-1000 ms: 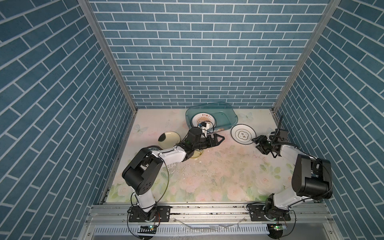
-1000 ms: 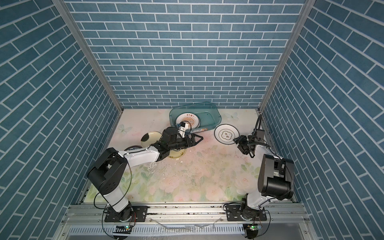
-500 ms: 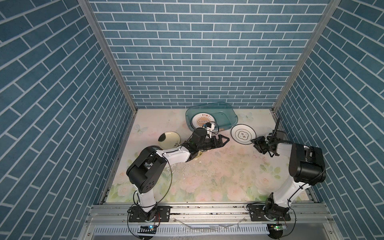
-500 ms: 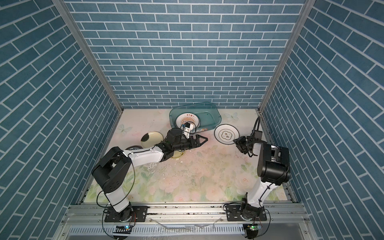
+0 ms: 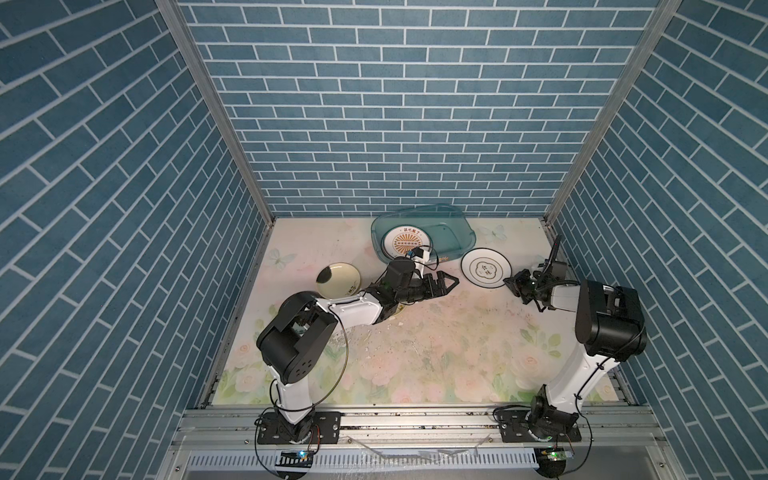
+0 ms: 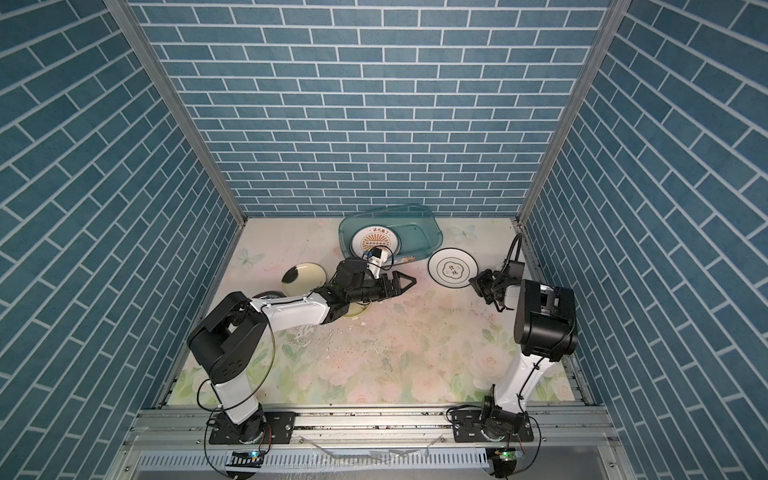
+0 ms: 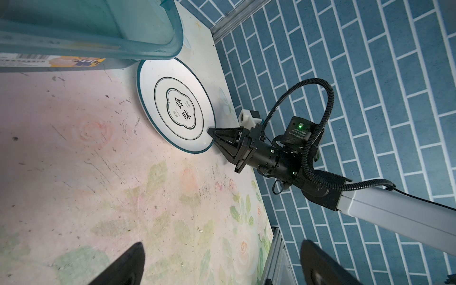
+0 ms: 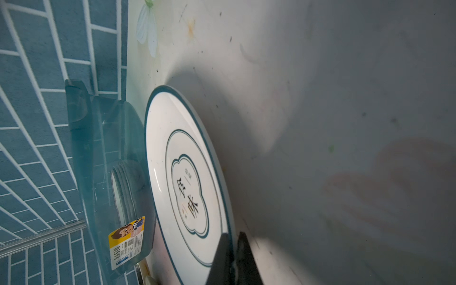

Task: Place the plates into the plastic bin on the countertop
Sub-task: Pick up the plate from the top-right of the table, then place the plate in the plastic bin.

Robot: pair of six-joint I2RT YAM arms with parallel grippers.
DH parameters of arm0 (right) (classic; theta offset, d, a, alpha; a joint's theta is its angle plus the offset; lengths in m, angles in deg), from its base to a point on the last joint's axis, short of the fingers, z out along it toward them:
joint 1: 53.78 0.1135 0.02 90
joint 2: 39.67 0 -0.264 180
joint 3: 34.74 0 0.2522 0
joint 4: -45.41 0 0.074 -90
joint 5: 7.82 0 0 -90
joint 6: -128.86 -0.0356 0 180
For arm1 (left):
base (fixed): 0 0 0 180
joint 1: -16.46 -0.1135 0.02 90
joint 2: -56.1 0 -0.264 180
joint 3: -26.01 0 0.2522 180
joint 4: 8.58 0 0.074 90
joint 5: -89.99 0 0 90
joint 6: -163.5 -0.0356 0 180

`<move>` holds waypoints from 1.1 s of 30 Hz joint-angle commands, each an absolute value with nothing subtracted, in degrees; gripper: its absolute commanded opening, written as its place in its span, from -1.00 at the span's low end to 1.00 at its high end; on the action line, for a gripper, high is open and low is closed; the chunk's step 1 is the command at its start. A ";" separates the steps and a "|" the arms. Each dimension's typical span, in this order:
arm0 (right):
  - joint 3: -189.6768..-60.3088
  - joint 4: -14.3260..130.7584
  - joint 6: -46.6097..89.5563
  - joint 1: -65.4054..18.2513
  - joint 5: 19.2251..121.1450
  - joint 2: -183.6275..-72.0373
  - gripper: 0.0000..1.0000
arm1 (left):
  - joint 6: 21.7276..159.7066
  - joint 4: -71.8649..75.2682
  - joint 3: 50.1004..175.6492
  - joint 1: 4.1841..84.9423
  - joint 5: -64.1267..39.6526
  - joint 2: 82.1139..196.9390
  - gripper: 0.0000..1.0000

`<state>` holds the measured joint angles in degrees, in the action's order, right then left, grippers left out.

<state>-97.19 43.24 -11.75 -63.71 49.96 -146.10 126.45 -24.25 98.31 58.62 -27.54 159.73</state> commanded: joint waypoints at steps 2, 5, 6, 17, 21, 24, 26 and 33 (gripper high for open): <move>-94.90 47.29 -10.21 -63.88 53.59 -145.03 -1.00 | 125.30 -23.92 97.89 58.67 -28.32 160.52 0.99; -93.11 48.28 -10.18 -63.87 54.56 -142.32 -1.00 | 124.32 -22.25 97.78 58.48 -27.83 159.74 0.99; -92.40 48.52 -10.26 -63.80 54.72 -141.28 -1.00 | 124.02 -21.70 97.78 58.48 -27.44 159.40 0.99; -85.77 58.50 -8.81 -60.39 53.26 -121.15 -1.00 | 119.68 -12.39 98.08 57.34 -24.92 154.88 0.99; -88.52 64.20 -7.29 -56.45 54.84 -115.47 -1.00 | 117.16 -7.56 96.72 55.74 -22.65 149.64 0.99; -92.54 67.41 -6.34 -52.79 56.14 -113.56 -1.00 | 115.28 -4.55 94.94 54.29 -20.46 144.84 0.99; -95.49 68.04 -6.45 -50.40 56.23 -113.78 -1.00 | 114.37 -2.37 93.83 52.91 -19.80 141.75 0.99; -106.85 68.08 -5.76 -42.64 57.63 -121.67 -1.00 | 113.44 1.06 88.92 47.66 -17.93 134.05 0.99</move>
<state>-103.05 68.05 -7.18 -44.79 56.73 -118.47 115.39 -3.05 90.66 49.13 -20.06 135.60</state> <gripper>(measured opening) 0.075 0.995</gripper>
